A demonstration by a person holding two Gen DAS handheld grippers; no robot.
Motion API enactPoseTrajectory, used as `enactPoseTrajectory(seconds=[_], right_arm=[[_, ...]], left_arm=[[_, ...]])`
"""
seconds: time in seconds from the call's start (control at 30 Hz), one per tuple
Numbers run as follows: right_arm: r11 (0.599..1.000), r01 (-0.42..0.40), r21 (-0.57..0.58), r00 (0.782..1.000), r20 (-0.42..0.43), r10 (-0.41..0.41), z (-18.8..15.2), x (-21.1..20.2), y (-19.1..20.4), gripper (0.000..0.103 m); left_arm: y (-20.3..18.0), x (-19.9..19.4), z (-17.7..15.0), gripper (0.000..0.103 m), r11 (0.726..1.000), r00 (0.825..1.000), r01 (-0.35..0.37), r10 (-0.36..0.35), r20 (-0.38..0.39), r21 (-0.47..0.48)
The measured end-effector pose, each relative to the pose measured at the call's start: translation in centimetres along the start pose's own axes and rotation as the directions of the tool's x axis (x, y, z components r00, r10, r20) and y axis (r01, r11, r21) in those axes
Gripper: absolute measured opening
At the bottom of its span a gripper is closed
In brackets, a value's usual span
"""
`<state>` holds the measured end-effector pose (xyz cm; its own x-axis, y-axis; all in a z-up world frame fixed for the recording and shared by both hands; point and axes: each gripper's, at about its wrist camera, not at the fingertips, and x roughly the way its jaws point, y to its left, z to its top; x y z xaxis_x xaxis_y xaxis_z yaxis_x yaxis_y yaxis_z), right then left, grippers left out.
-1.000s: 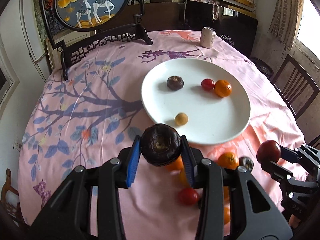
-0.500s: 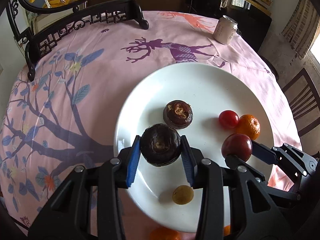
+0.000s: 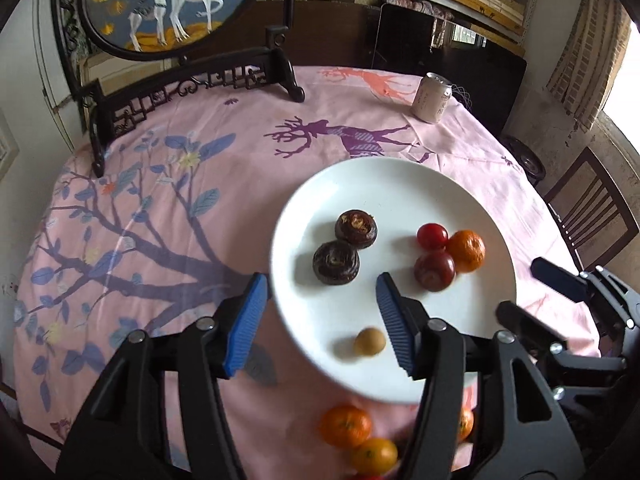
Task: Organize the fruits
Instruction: 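Grasp a dark passion fruit with the right gripper while the left grasps a red tomato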
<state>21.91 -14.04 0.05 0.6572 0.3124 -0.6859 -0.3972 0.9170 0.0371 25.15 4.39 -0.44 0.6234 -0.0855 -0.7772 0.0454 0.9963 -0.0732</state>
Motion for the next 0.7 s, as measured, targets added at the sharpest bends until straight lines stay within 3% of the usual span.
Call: enactPoseTrajectory(seconds=[0.17, 0.33, 0.5, 0.7], right_arm=[[0.999, 0.032, -0.007, 0.997, 0.064, -0.032, -6.6, -6.1, 1.7, 0.063], [0.996, 0.089, 0.011, 0.996, 0.019, -0.090, -10.9, -7.8, 2.6, 0.063], [0.995, 0.095, 0.019, 0.995, -0.010, -0.095, -12.2, -7.6, 2.9, 0.063], [0.997, 0.063, 0.039, 0.996, -0.071, -0.061, -12.9, -5.5, 2.8, 0.063]], left_arm=[[0.6, -4.9, -7.7, 0.067, 0.999, 0.997, -0.032, 0.032, 0.071, 0.004], [1.5, -4.9, -13.8, 0.067, 0.999, 1.000, -0.029, 0.029, 0.011, -0.017], [1.6, -4.5, -16.7, 0.067, 0.999, 0.998, -0.050, 0.050, -0.036, 0.000], [1.6, -4.8, -17.5, 0.067, 0.999, 0.999, -0.033, 0.033, -0.044, -0.003]])
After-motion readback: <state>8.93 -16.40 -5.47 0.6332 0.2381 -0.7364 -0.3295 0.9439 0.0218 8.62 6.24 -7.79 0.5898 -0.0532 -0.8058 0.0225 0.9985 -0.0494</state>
